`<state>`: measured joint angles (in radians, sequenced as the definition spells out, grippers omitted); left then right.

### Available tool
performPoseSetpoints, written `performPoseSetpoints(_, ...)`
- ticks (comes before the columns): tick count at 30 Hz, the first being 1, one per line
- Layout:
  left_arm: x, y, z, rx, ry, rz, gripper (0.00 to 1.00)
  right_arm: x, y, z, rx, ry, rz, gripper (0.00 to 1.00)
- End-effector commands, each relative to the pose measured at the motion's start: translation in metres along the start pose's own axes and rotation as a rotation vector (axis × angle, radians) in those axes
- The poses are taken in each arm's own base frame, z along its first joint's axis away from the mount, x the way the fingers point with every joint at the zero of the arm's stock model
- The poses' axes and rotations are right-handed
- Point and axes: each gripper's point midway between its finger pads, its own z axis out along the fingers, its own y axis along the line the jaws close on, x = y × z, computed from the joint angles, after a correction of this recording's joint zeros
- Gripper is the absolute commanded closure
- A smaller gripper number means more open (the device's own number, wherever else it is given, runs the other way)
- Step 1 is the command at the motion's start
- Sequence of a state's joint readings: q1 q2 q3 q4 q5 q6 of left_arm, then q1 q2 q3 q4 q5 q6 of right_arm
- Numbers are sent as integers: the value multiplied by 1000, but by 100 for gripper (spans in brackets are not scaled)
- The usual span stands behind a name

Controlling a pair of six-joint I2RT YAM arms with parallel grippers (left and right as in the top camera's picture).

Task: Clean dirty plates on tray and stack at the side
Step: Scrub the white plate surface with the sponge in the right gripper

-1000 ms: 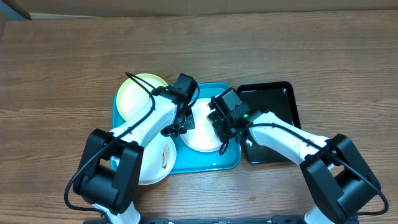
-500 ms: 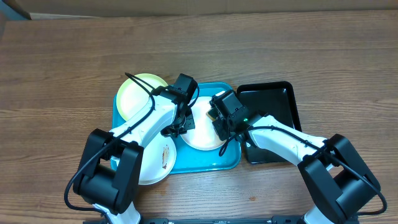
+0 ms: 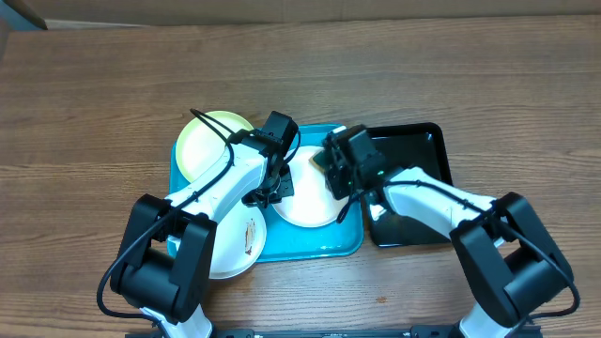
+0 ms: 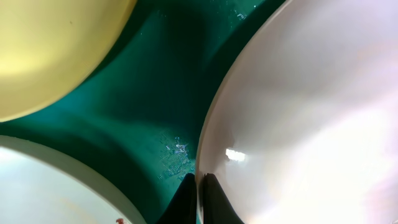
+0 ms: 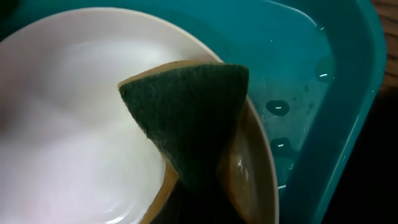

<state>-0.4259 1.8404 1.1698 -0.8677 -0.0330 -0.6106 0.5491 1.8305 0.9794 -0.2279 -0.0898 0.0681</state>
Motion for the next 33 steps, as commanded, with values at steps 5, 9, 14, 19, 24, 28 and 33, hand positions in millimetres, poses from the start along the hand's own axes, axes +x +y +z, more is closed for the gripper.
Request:
performPoseSetpoints(5, 4, -3, 4, -2, 23, 46, 96, 3, -5, 5, -115, 11, -20, 96)
performPoseSetpoints(9, 3, -3, 4, -2, 23, 46, 96, 2, -3, 5, -120, 5, -67, 96)
performPoseSetpoints(14, 3, -3, 4, -2, 23, 46, 96, 0, -3, 8, -122, -8, -74, 96)
performPoseSetpoints(19, 3, -3, 4, -2, 23, 46, 96, 5, 1, 20, -157, 1, -73, 96)
performPoseSetpoints(24, 4, -3, 4, -2, 24, 46, 96, -4, 7, 25, -196, -40, -79, 96)
performPoseSetpoints(28, 4, -2, 4, -2, 24, 46, 96, -27, 17, 17, -245, -85, -88, 96)
performPoseSetpoints(33, 5, -2, 3, -6, 29, 46, 96, -50, 23, 10, -268, -130, -101, 96)
